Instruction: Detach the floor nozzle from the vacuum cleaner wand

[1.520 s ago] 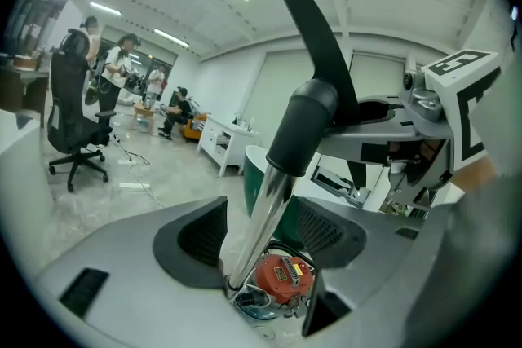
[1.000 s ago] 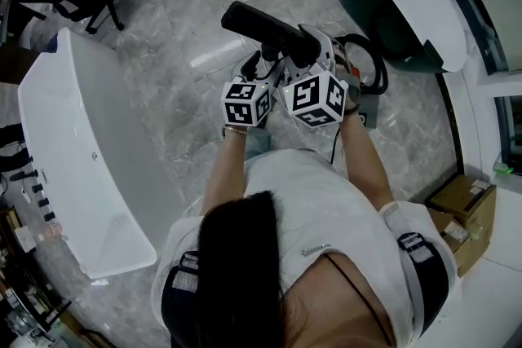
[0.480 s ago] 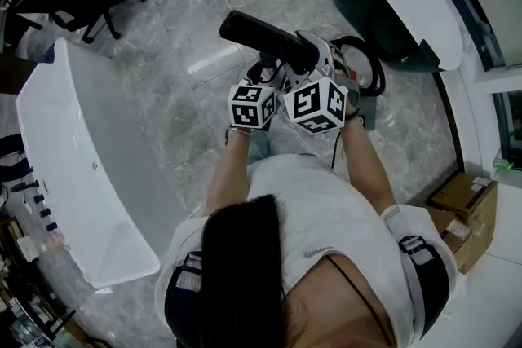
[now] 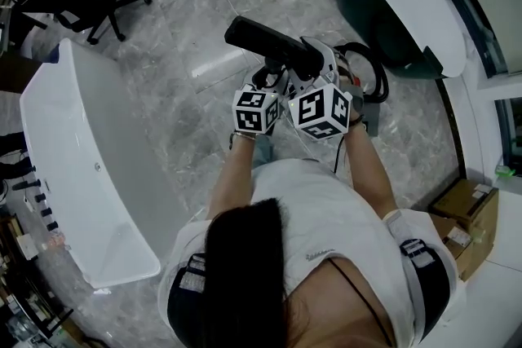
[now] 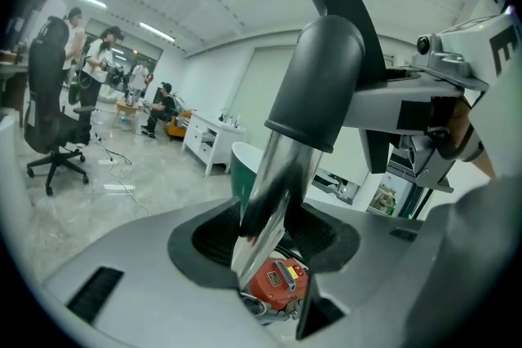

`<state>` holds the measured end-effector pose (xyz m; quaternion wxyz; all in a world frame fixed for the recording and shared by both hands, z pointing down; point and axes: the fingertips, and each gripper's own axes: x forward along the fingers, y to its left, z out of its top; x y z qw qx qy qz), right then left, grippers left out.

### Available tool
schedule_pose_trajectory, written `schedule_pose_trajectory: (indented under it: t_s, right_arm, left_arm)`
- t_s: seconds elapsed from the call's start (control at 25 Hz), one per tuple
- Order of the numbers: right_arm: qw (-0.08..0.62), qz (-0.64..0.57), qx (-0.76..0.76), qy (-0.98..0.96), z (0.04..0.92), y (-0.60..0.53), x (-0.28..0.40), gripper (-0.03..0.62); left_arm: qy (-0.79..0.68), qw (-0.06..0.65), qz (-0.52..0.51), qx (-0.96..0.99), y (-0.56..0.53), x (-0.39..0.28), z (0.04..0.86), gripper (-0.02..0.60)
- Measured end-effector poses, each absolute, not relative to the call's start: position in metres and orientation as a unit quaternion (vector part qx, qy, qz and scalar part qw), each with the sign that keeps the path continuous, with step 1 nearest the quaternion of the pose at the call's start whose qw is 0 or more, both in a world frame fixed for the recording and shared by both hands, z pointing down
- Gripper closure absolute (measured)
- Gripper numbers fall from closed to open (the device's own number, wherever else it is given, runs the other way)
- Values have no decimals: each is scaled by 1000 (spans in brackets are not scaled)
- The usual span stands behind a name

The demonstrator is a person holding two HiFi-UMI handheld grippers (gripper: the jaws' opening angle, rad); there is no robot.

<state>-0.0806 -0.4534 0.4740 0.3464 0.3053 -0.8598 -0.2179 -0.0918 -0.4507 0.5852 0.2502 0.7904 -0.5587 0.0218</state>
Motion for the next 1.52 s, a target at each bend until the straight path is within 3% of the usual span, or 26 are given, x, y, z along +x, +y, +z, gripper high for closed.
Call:
schedule_pose_trajectory:
  t_s: [1.28,1.52]
  right_arm:
    - [369,-257,305,-840,468,-441,-87,379]
    - [295,-210,343,-867,421,-451,-86,379]
  left_arm:
    - [-550,253,24,795,-442,-92,586,399]
    - [-556,247,35,793,-442,-98,586,403]
